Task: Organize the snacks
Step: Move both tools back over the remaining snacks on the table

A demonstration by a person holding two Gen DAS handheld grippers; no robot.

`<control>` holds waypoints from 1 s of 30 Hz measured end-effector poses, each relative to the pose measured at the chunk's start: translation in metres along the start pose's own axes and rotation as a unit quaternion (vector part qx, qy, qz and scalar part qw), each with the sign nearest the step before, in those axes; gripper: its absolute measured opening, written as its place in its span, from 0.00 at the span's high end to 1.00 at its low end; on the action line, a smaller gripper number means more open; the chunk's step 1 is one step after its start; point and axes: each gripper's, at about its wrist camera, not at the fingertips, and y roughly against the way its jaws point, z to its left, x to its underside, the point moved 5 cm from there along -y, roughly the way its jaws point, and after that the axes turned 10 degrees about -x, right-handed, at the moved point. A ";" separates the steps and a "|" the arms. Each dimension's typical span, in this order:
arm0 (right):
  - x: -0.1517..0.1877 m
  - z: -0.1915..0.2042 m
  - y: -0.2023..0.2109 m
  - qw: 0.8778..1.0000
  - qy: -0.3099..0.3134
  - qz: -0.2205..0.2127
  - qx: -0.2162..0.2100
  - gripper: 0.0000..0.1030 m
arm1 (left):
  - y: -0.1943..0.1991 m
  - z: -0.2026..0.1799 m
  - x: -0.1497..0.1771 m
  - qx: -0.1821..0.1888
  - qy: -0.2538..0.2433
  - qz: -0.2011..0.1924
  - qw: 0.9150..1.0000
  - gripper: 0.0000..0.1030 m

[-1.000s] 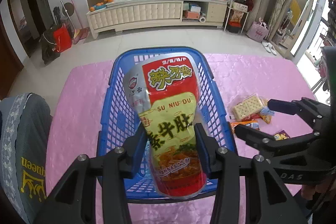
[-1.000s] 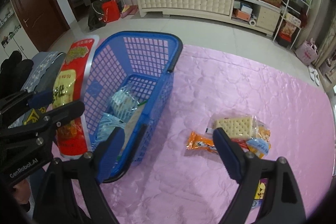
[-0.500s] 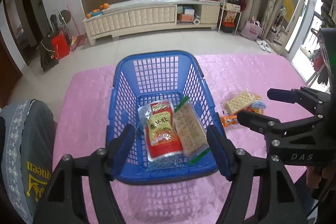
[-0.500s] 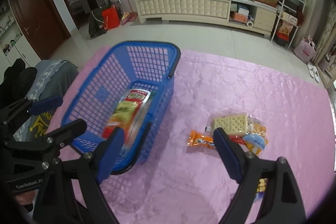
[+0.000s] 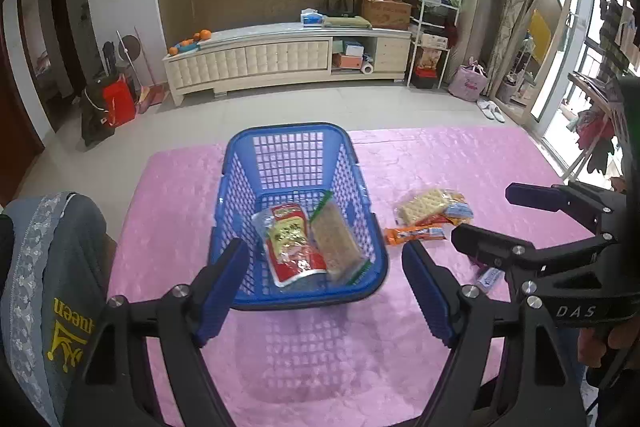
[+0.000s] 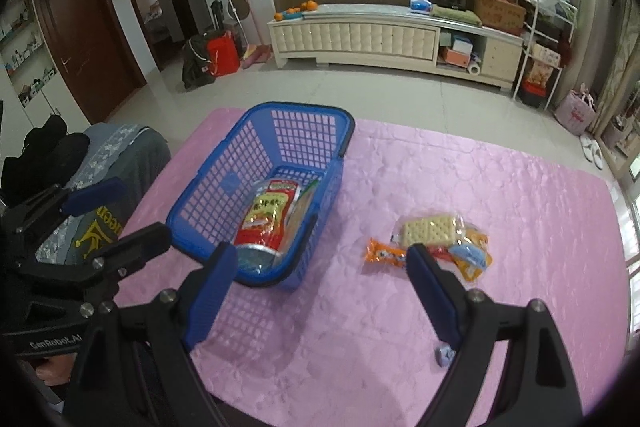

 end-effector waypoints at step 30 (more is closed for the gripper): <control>0.094 -0.161 0.034 0.992 -0.105 0.035 0.057 0.14 | -0.066 -0.173 0.033 0.079 -0.094 0.063 0.990 0.25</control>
